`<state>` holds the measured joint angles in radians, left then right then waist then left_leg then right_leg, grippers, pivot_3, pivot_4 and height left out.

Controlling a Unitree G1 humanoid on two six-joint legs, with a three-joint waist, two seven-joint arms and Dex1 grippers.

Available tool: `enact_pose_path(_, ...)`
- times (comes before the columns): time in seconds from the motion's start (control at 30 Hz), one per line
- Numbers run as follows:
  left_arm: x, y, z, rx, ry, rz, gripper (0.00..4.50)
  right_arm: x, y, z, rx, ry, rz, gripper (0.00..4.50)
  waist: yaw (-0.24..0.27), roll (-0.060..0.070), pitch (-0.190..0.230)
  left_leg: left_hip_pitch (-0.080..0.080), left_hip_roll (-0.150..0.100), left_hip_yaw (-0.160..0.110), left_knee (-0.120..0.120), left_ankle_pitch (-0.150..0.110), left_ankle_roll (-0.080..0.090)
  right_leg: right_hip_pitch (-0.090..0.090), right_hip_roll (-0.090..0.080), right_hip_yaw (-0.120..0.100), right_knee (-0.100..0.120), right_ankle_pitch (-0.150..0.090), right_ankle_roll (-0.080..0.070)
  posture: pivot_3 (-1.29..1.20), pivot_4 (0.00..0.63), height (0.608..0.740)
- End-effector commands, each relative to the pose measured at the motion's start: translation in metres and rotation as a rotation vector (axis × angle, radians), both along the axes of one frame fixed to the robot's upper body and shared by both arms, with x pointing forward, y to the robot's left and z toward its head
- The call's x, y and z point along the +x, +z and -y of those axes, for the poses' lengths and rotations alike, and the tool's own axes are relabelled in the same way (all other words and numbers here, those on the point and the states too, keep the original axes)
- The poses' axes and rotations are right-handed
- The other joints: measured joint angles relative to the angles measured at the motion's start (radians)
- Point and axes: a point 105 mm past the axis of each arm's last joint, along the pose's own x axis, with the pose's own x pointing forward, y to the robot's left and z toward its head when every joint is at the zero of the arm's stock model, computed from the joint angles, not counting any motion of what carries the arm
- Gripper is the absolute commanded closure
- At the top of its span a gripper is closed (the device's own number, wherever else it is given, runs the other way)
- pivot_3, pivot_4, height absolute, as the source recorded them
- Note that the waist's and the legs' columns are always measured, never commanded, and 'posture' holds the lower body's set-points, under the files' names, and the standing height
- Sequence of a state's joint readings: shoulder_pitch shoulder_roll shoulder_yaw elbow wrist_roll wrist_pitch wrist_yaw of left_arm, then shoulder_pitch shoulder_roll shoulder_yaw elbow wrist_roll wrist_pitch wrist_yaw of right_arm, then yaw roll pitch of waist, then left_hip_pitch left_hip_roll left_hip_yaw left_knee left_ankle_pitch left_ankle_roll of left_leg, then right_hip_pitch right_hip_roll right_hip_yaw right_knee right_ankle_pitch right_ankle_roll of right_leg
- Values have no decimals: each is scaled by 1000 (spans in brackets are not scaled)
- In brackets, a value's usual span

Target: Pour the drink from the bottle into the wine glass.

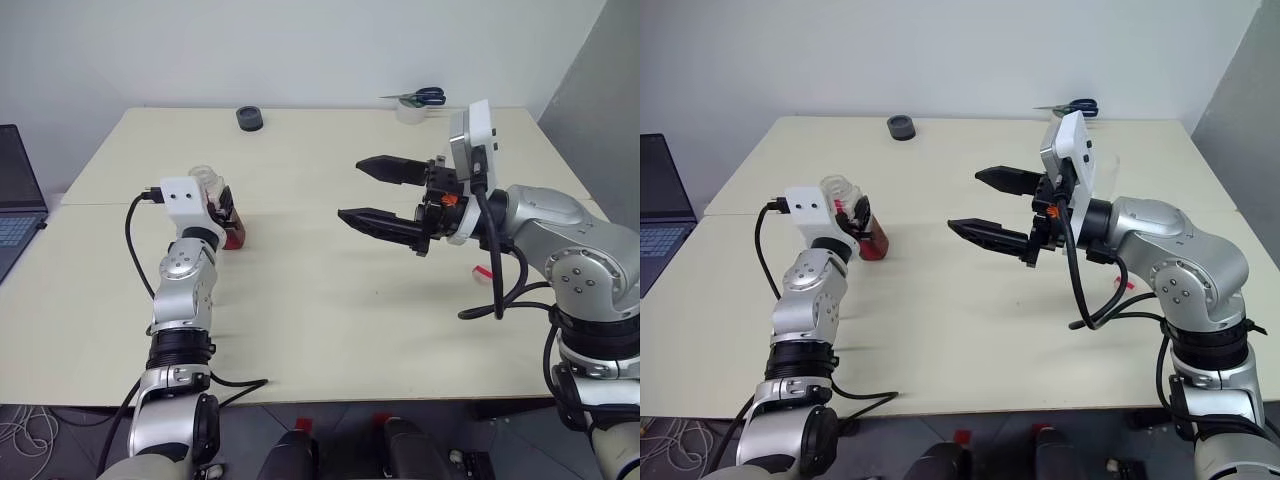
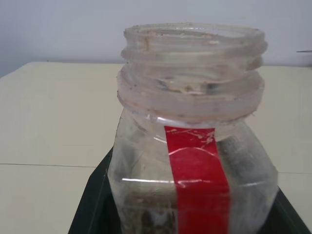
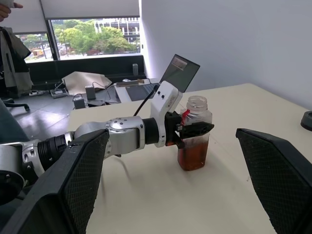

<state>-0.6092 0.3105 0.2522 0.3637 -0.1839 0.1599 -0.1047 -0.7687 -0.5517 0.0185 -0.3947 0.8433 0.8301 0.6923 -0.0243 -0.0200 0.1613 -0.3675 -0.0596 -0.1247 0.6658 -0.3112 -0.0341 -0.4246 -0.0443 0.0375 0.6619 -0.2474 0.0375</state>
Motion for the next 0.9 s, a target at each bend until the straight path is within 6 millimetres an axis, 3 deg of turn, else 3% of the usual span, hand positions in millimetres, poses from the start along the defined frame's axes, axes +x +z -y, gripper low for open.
enact_pose_path(0.03,2,2,1,-23,-2,1,2418,-5,14,0,18,0,69,8,0,0,0,0,0,0,0,0,0,0,0,0,0,0,0,0,150,740)
enact_pose_path(0.3,1,-1,1,-6,-7,-27,33,-2,12,2,20,-15,65,0,-1,0,0,0,0,0,0,0,0,0,0,0,1,0,0,0,150,740)
enact_pose_path(0.53,-8,-10,-1,23,-7,-84,33,-2,3,4,18,-48,49,0,-1,0,0,0,0,0,0,0,0,0,0,0,1,0,0,0,150,740)
enact_pose_path(0.9,-51,-35,12,90,-47,-226,33,-2,-53,19,94,-306,-132,0,-1,-1,-1,1,0,-1,0,0,0,1,0,2,1,0,0,0,150,740)
